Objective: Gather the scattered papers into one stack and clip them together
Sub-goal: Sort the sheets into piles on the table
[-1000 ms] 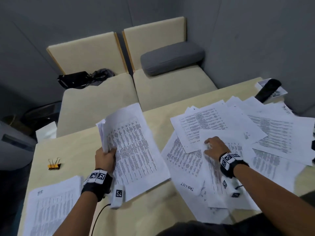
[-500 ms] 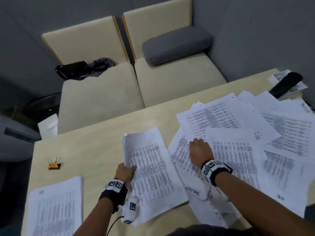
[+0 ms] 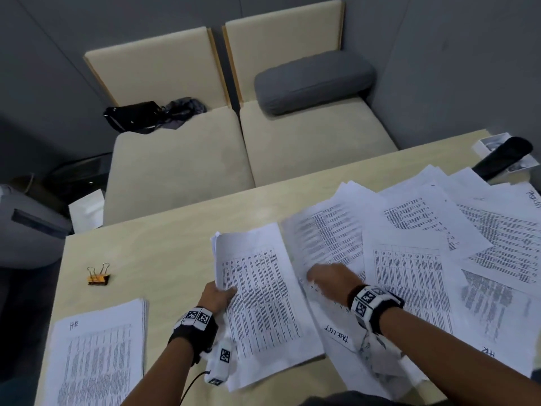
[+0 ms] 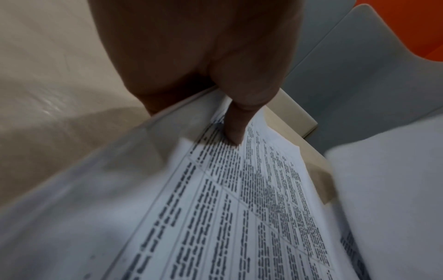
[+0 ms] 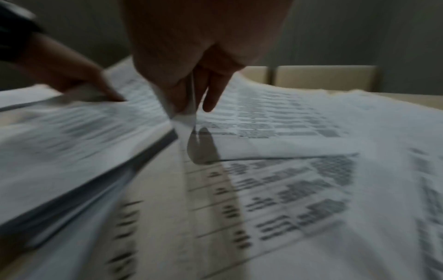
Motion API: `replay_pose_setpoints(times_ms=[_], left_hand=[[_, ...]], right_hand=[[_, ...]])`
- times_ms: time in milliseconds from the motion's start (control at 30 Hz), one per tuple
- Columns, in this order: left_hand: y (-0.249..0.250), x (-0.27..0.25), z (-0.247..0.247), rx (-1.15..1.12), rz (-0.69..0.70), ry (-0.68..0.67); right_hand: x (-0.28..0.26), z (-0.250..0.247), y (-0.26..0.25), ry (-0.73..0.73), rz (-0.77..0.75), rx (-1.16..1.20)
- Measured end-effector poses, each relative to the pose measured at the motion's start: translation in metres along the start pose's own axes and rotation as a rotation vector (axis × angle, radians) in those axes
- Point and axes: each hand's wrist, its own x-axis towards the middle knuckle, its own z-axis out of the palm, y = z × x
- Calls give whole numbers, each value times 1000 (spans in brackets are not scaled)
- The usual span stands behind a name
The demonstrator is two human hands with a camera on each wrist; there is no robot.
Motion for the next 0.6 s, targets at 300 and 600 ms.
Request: replay_pose_setpoints(times_ms=[300,600], left_hand=[[5,-12,-13,-439,-37,-147],[-2,7,-6,84,42,64]], right_hand=[[-18,59,-50,-340,-563,-107],[-26,37,-35,-364,-358,182]])
